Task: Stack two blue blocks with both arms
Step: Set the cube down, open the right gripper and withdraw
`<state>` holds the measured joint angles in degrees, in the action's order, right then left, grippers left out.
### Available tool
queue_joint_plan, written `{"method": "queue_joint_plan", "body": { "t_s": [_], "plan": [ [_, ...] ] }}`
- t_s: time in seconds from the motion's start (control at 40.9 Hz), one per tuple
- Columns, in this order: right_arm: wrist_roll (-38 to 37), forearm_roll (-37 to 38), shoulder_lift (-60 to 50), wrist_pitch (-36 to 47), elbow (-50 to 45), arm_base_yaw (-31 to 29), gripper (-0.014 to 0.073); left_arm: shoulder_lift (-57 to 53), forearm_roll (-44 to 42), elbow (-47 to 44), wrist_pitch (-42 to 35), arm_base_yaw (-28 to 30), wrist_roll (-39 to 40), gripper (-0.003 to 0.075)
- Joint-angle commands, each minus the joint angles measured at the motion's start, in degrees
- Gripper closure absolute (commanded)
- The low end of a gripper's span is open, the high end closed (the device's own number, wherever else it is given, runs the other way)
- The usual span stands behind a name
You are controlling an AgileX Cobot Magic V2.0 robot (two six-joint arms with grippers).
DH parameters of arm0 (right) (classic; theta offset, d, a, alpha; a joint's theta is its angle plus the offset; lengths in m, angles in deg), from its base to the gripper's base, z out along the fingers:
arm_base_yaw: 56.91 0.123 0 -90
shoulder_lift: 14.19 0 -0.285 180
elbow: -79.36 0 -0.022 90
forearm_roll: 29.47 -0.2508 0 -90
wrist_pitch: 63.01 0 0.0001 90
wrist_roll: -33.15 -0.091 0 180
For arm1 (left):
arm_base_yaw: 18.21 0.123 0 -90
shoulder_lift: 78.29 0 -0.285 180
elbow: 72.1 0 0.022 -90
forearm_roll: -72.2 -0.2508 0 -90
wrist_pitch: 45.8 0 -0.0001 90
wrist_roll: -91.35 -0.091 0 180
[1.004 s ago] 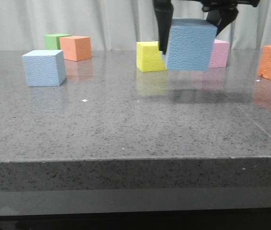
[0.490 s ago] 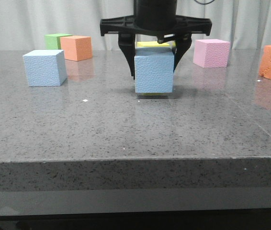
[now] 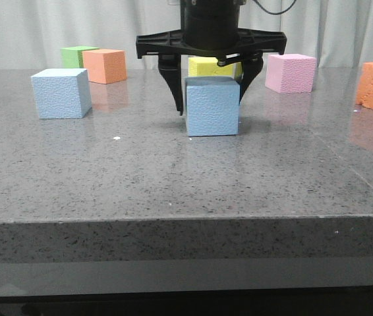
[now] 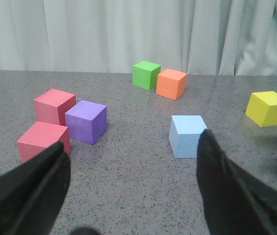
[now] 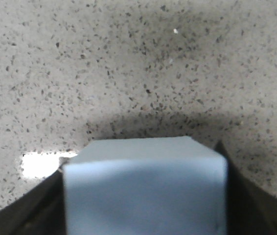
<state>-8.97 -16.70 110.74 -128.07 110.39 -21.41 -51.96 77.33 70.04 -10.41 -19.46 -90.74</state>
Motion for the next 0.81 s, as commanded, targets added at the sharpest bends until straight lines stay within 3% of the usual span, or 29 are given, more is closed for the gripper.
{"method": "queue_joint_plan", "body": {
  "t_s": [0.0,0.294,0.441,0.661,0.783],
  "plan": [
    [0.62,1.59,-3.56,2.09,1.88,-0.02,-0.0017,0.96,0.56,1.35,-5.05,0.13,0.51,0.0188],
    [2.61,1.51,-7.44,-0.77,2.45,-0.02,-0.0020,0.96,0.56,1.35,-5.05,0.13,0.51,0.0188],
    [11.26,-0.12,-11.76,-1.34,2.45,-0.07,-0.0020,0.96,0.56,1.35,-5.05,0.13,0.51,0.0188],
    [30.12,-8.11,-19.68,-3.90,1.54,-0.07,-0.0020,0.96,0.56,1.35,-5.05,0.13,0.51,0.0188],
    [33.35,-8.11,-24.23,-4.79,-1.73,-0.19,-0.0020,0.96,0.56,1.35,-5.05,0.13,0.51,0.0188]
  ]
}}
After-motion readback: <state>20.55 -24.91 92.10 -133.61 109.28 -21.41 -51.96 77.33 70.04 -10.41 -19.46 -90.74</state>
